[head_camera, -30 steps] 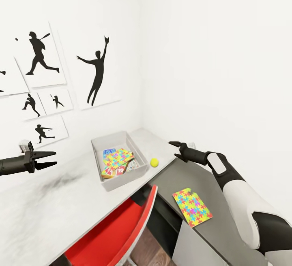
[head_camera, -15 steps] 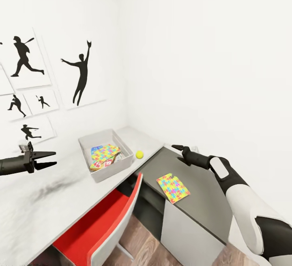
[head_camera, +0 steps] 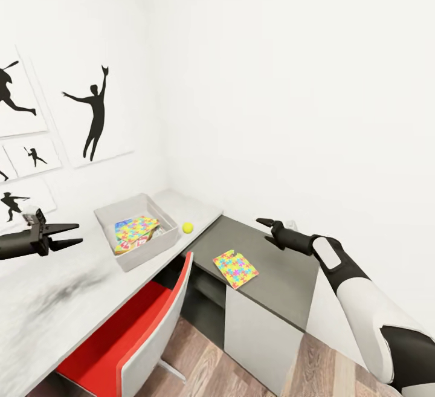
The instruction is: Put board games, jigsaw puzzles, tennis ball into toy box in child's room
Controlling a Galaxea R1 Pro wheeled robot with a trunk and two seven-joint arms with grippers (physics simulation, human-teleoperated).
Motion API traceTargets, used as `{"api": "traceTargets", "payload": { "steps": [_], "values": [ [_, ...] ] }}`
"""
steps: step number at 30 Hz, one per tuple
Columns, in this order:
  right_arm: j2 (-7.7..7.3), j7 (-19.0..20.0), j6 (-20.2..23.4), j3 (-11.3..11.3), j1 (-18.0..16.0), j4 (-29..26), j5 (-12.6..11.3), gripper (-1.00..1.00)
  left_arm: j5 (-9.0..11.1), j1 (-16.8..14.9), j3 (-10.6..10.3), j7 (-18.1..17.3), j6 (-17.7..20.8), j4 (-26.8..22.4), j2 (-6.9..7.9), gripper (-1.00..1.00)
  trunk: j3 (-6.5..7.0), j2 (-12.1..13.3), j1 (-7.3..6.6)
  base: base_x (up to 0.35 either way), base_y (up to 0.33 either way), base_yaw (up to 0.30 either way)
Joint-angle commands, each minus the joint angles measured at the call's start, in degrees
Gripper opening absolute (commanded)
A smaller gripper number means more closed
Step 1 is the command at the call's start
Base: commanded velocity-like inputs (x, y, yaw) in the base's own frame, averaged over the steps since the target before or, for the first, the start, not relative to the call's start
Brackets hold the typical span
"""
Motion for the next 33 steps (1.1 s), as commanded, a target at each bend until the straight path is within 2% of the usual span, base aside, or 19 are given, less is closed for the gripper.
{"api": "traceTargets", "payload": {
  "steps": [1, 6, 8, 12, 17, 19, 23, 28, 33],
  "values": [
    [0.03, 0.11, 0.28, -0.28, 0.11, 0.01, 0.04, 1.00, 0.24, -0.11, -0.17, -0.75, 0.50, -0.09, 0.09, 1.00, -0.08, -0.14, 0.04, -0.012, 0.000, -0.239],
    [-0.07, 0.22, -1.04, -0.28, 1.96, -0.07, 0.10, 1.00, -0.10, -0.30, 1.21, -2.89, 1.05, -0.88, 0.09, 1.00, 0.23, -0.14, 0.04, -0.005, 0.000, -0.239],
    [-0.74, 0.25, -1.27, -0.28, 3.20, -0.11, 0.10, 1.00, -0.24, -0.37, 1.47, -3.07, 1.33, -1.27, -0.08, 1.00, 0.36, -0.14, 0.04, -0.001, 0.000, -0.239],
    [-3.19, 1.40, -1.46, -0.28, 6.23, -0.33, 0.06, 1.00, -0.40, -0.44, 1.70, -3.13, 2.24, -4.51, -0.30, 1.00, 0.60, -0.14, 0.04, 0.000, 0.000, -0.239],
    [-6.17, 7.90, -2.54, -0.28, 9.01, -0.45, 0.12, 1.00, -0.46, -0.65, 1.76, -2.93, 3.77, -7.41, -0.47, 1.00, 0.92, -0.14, 0.04, 0.000, 0.000, -0.237],
    [-7.38, 9.79, -3.80, -0.28, 10.71, -0.28, 0.10, 1.00, -0.47, -0.70, 1.76, -2.91, 3.94, -7.72, -0.51, 1.00, 1.05, -0.14, 0.04, 0.000, 0.000, -0.229],
    [-9.68, 10.98, -6.25, -0.28, 13.81, -0.18, 0.04, 1.00, -0.47, -0.72, 1.77, -2.90, 4.00, -7.90, -0.56, 1.00, 1.32, -0.14, 0.04, 0.000, 0.000, -0.226],
    [-12.51, 12.31, -7.33, -0.28, 16.24, -0.07, -0.03, 1.00, -0.47, -0.73, 1.77, -2.90, 4.01, -8.00, -0.62, 1.00, 1.66, -0.14, 0.04, 0.000, 0.000, -0.224],
    [-14.22, 15.40, -8.12, -0.28, 18.28, 0.44, -0.04, 1.00, -0.49, -0.73, 1.77, -2.90, 4.02, -8.02, -0.62, 1.00, 2.00, -0.14, 0.04, 0.000, 0.000, -0.223]
  ]
}}
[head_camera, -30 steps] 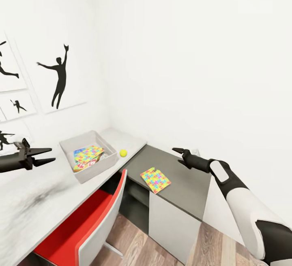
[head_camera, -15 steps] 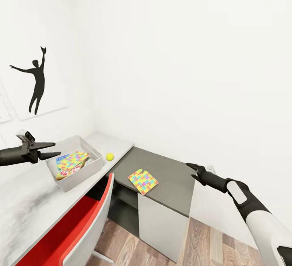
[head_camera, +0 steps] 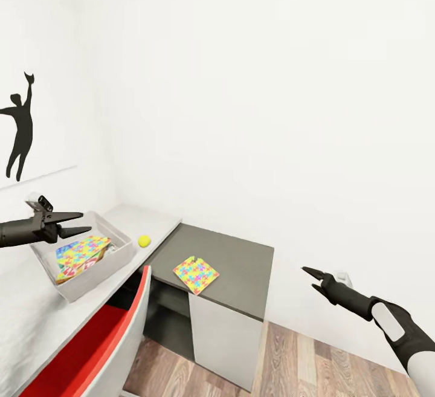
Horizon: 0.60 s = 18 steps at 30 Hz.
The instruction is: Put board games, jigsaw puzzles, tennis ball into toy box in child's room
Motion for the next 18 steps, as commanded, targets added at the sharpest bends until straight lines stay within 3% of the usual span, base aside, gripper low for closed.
{"api": "traceTargets", "payload": {
  "steps": [1, 7, 12, 18],
  "values": [
    [-0.40, 0.70, -0.54, -0.14, 0.74, 0.52, -0.22, 1.00, 0.18, -0.10, -0.26, -0.26, 0.56, 0.04, 0.07, 1.00, -0.06, -0.13, 0.04, 0.000, 0.000, -0.223],
    [-1.41, 2.63, -6.14, -0.16, 3.15, 6.13, -0.22, 1.00, 0.14, -0.10, -0.26, -0.26, 0.56, 0.04, 0.07, 1.00, 0.35, -0.13, 0.04, 0.000, 0.000, -0.223],
    [-1.54, 4.64, -15.87, -0.09, 3.89, 15.74, -0.21, 1.00, 0.17, -0.10, -0.27, -0.26, 0.56, 0.04, 0.07, 1.00, 0.67, -0.13, 0.04, 0.000, 0.000, -0.220],
    [-1.52, 6.38, -18.67, -0.10, 4.28, 19.30, -0.22, 1.00, 0.12, -0.10, -0.44, -0.14, 0.50, 0.04, -0.01, 1.00, 0.83, -0.13, 0.04, 0.000, 0.000, -0.117]
  ]
}}
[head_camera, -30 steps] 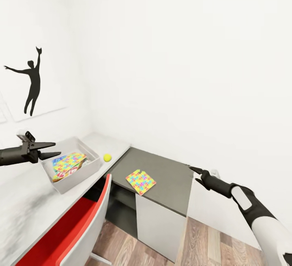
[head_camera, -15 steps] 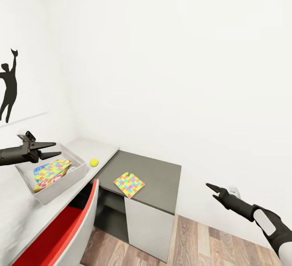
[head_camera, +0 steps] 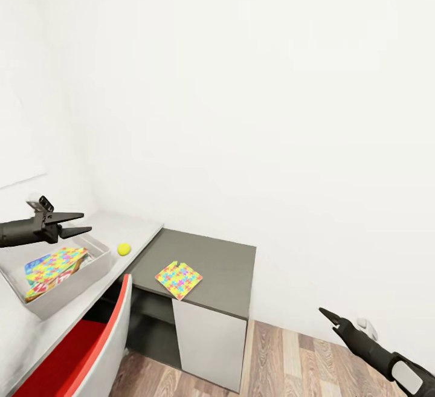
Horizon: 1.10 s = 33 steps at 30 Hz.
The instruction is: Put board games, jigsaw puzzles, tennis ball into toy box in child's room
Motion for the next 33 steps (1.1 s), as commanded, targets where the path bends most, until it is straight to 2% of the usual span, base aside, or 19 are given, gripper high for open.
{"api": "traceTargets", "payload": {
  "steps": [1, 8, 13, 22, 23, 26, 29, 33],
  "values": [
    [0.00, 0.30, 0.37, -0.49, 0.14, 0.40, 0.05, 1.00, 0.20, -0.08, -0.29, -0.23, 0.53, 0.03, -0.02, 1.00, -0.03, -0.06, 0.03, 0.000, 0.000, -0.031],
    [0.47, -0.61, -2.75, -0.06, 0.70, 1.13, 0.63, 1.00, 0.10, -0.08, -0.41, 0.43, 0.39, -0.03, -2.28, 1.00, -0.02, -0.06, 0.03, 0.000, 0.000, -0.008],
    [0.72, -0.81, -4.06, 0.01, 0.78, 1.27, 0.41, 1.00, 0.16, -0.08, -0.41, 1.75, 0.44, -0.03, -2.75, 1.00, -0.02, -0.06, 0.03, 0.000, 0.000, 0.000],
    [1.12, -0.97, -4.73, 0.09, 0.82, 2.42, 0.58, 1.00, 0.09, -0.08, -0.51, 2.16, 0.52, -0.81, -3.01, 1.00, -0.01, -0.06, 0.03, 0.000, 0.000, 0.000],
    [1.71, -1.07, -4.90, 0.10, 0.83, 2.70, 0.61, 1.00, 0.05, -0.08, -0.57, 2.18, 0.59, -1.75, -3.02, 1.00, -0.01, -0.06, 0.03, 0.000, 0.000, 0.000],
    [2.07, -1.23, -6.18, 0.09, 0.83, 2.86, 0.64, 1.00, 0.01, -0.08, -0.57, 2.18, 0.58, -2.09, -3.08, 1.00, -0.01, -0.06, 0.03, 0.000, 0.000, 0.000],
    [2.28, -1.23, -8.09, 0.10, 0.83, 3.88, 0.64, 1.00, -0.04, -0.08, -0.60, 2.33, 0.58, -2.23, -4.03, 1.00, -0.01, -0.06, 0.03, 0.000, 0.000, 0.000],
    [2.33, -1.23, -8.77, 0.10, 0.83, 4.34, 0.63, 1.00, -0.05, -0.08, -0.54, 3.47, 0.61, -2.25, -4.58, 1.00, 0.02, -0.06, 0.03, 0.000, 0.000, -0.048]
  ]
}}
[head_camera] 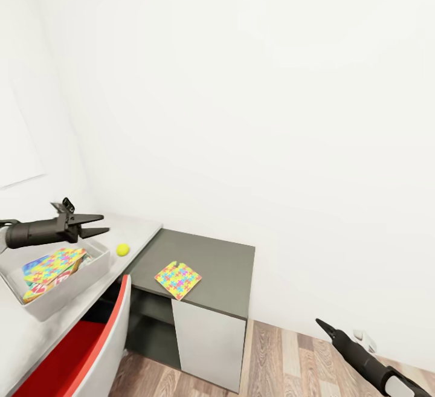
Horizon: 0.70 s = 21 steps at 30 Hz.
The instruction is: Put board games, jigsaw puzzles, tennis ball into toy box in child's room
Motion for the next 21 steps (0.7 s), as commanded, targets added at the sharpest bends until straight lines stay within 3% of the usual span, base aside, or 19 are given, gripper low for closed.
{"api": "traceTargets", "payload": {
  "steps": [1, 11, 16, 17, 21],
  "values": [
    [0.01, 0.22, 0.44, -0.46, -0.02, 0.08, -0.01, 1.00, 0.22, -0.06, -0.21, 0.39, 0.47, 0.05, -0.01, 1.00, -0.01, -0.05, 0.03, 0.000, 0.000, -0.162],
    [0.21, 0.07, 0.18, -0.46, -0.02, 0.18, 0.01, 1.00, 0.25, -0.06, -0.20, 2.08, 0.44, 0.01, -0.54, 1.00, 0.36, -0.05, 0.03, 0.000, 0.000, -0.237],
    [0.41, -1.49, 0.16, -0.46, -0.02, 0.19, 0.03, 1.00, 0.19, -0.06, -0.20, 3.47, 0.40, 0.03, -2.05, 1.00, 0.56, -0.05, 0.03, 0.000, 0.000, -0.256],
    [0.49, -2.79, 0.16, -0.46, -0.02, 0.19, 0.06, 1.00, 0.21, -0.06, -0.16, 6.33, 0.40, 0.05, -2.97, 1.00, 0.60, -0.05, 0.03, 0.000, 0.000, -0.257],
    [0.60, -4.53, 0.16, -0.43, -0.02, 0.14, 0.07, 1.00, 0.31, -0.10, -0.08, 11.46, 0.41, 0.04, -4.24, 1.00, 0.75, -0.05, 0.03, 0.000, 0.000, -0.261]
  ]
}}
